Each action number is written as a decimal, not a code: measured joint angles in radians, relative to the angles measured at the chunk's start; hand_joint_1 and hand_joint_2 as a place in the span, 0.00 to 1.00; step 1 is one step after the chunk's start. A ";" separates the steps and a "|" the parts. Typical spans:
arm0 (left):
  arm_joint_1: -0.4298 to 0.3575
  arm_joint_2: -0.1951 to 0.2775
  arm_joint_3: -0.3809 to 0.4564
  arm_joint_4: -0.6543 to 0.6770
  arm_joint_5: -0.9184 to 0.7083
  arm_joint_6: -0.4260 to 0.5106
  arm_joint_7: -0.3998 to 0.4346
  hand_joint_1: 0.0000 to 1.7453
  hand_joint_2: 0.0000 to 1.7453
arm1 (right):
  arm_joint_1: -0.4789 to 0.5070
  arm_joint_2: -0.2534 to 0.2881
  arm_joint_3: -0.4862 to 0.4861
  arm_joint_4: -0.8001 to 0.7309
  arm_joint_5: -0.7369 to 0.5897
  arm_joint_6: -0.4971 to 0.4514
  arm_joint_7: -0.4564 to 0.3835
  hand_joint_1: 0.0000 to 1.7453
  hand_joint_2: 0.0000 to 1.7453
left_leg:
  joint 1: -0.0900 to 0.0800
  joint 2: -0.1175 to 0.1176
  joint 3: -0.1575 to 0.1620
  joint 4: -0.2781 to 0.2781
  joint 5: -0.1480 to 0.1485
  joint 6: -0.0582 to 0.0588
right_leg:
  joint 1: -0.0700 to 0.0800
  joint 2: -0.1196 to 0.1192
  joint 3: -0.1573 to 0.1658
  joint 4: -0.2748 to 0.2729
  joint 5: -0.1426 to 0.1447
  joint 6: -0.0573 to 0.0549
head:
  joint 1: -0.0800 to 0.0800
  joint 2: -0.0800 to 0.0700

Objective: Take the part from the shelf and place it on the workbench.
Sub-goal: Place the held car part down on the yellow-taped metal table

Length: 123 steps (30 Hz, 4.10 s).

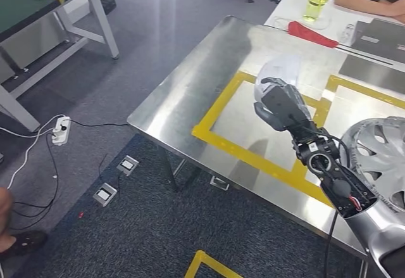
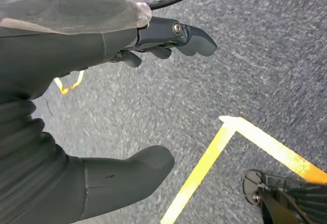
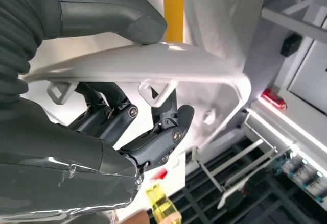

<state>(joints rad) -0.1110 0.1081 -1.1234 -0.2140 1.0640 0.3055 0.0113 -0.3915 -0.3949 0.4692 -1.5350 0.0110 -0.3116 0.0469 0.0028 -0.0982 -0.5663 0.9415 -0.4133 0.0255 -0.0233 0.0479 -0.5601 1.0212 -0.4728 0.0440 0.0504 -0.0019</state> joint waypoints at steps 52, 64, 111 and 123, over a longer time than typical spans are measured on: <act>-0.004 -0.002 0.000 0.000 0.009 -0.035 -0.030 0.00 1.00 | 0.187 -0.089 -0.256 0.091 0.099 -0.230 0.139 1.00 1.00 | -0.013 0.121 0.007 -0.012 -0.004 0.003 | 0.009 -0.132 0.048 -0.052 -0.025 -0.004 | -0.038 0.000; 0.004 -0.005 0.000 0.000 0.009 -0.050 -0.036 0.00 1.00 | 0.324 -0.119 -0.467 0.327 0.103 -0.364 0.170 1.00 1.00 | -0.026 0.099 0.018 0.003 -0.030 0.006 | 0.005 -0.090 0.051 -0.078 -0.002 -0.008 | -0.011 0.000; -0.003 -0.007 0.000 0.000 0.039 -0.027 -0.047 0.00 0.00 | 0.385 -0.102 -0.646 0.273 -0.546 0.134 -0.328 0.00 0.00 | -0.024 0.102 0.024 -0.001 -0.029 0.005 | 0.008 -0.086 0.057 -0.077 -0.003 -0.008 | -0.028 0.000; -0.008 -0.005 0.000 0.000 0.032 -0.033 -0.047 0.00 0.00 | 0.262 0.007 -0.308 -0.080 -0.534 0.238 -0.375 0.00 0.00 | -0.023 0.095 0.022 0.001 -0.028 0.006 | 0.008 -0.092 0.058 -0.079 -0.002 -0.007 | -0.029 0.000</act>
<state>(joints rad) -0.1192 0.1026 -1.1237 -0.2136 1.0958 0.2720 -0.0359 -0.1297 -0.3880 0.1609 -1.6155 -0.5225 -0.0739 -0.3280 -0.0206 -0.0027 -0.5446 0.9425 -0.4415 0.0310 -0.0153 -0.0443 -0.5020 0.9424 -0.4747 0.0368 0.0211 -0.0019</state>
